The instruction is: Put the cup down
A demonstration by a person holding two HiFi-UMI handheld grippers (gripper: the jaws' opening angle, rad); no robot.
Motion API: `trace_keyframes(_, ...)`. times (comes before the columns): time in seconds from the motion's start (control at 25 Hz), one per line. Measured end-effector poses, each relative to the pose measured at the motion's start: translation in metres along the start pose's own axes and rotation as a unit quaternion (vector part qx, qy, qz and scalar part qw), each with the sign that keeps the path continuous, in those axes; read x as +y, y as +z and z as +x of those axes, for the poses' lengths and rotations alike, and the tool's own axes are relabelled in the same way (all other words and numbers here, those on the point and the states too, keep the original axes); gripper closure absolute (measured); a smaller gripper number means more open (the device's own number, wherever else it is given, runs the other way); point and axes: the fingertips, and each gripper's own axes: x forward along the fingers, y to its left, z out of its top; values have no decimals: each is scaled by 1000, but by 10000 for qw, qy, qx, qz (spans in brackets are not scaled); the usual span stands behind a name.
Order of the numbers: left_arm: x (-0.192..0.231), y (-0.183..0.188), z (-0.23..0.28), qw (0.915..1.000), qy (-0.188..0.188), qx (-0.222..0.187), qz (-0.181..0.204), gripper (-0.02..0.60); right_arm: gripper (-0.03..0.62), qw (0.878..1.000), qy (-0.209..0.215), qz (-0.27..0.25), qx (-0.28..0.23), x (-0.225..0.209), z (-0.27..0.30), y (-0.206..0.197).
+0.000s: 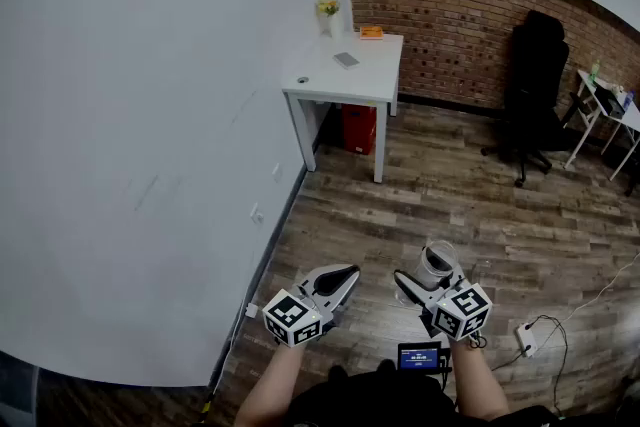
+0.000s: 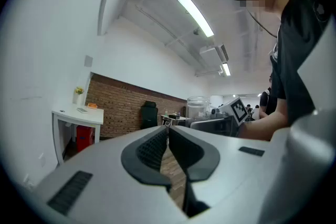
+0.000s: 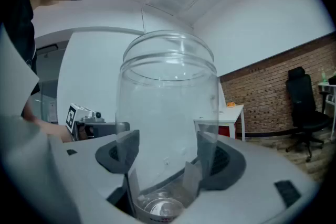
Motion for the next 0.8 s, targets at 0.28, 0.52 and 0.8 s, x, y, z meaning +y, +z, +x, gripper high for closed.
trace_keyframes(0.28,0,1,3,10000,21,32,-3,563,238,10000,35,-15,7,-2,1,3)
trace_keyframes(0.52,1,0,3,10000,9,25,23,563,238,9999,42,115,-70,-4,1,2)
trace_keyframes(0.8,0,-1,4,10000,-4,34,12,563,238,9999,74,116,-38,-3,1,1)
